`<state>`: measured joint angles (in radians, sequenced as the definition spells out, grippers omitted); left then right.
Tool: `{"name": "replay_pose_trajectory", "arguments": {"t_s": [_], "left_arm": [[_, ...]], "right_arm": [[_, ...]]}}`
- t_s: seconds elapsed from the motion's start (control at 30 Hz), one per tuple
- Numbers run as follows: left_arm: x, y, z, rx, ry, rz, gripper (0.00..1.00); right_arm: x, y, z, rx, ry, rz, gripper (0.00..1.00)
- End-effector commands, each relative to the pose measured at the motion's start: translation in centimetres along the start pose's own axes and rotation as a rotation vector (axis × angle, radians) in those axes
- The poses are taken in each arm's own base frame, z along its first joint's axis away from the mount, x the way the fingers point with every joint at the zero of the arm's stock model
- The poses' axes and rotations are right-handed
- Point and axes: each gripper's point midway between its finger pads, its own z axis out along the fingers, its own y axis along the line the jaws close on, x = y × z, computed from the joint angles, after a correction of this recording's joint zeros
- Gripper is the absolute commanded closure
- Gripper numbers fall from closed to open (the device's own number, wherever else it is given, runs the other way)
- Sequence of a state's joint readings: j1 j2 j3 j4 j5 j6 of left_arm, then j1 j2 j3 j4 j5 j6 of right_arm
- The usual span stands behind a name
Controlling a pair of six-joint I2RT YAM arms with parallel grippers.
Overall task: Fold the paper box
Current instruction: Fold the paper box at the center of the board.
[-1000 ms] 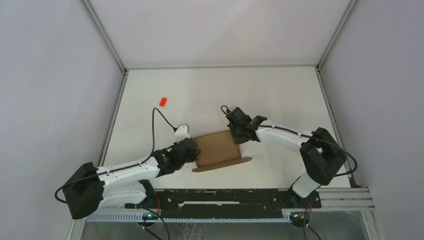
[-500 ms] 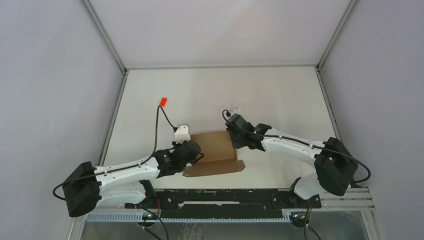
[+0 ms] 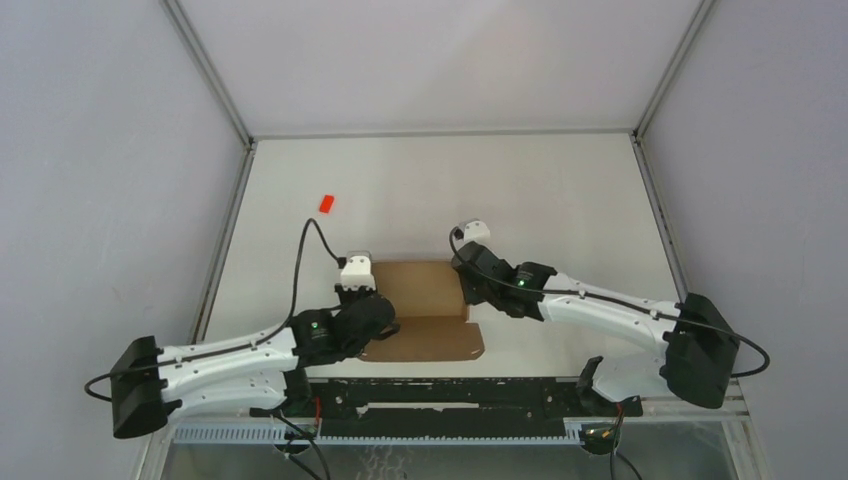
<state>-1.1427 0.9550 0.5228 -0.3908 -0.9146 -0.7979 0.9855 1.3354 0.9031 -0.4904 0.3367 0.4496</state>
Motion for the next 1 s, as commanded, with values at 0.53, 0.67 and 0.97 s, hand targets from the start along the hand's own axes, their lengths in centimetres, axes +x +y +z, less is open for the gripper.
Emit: {"name": "replay_pose_trajectory", "arguments": {"t_s": [0.53, 0.67, 0.97], "left_arm": [[-4.6, 0.0, -1.3, 0.017, -0.206, -0.045, 0.87], [-4.5, -0.1, -1.3, 0.004, -0.206, -0.042, 0.87], [-5.2, -0.8, -2.1, 0.028, -0.221, -0.053, 0.87]], "right_arm": [[1.8, -0.1, -4.0, -0.008, -0.066, -0.043, 0.88], [1.8, -0.7, -4.2, 0.034, -0.079, -0.049, 0.88], [2.3, -2.5, -3.4, 0.194, -0.061, -0.104, 0.88]]}}
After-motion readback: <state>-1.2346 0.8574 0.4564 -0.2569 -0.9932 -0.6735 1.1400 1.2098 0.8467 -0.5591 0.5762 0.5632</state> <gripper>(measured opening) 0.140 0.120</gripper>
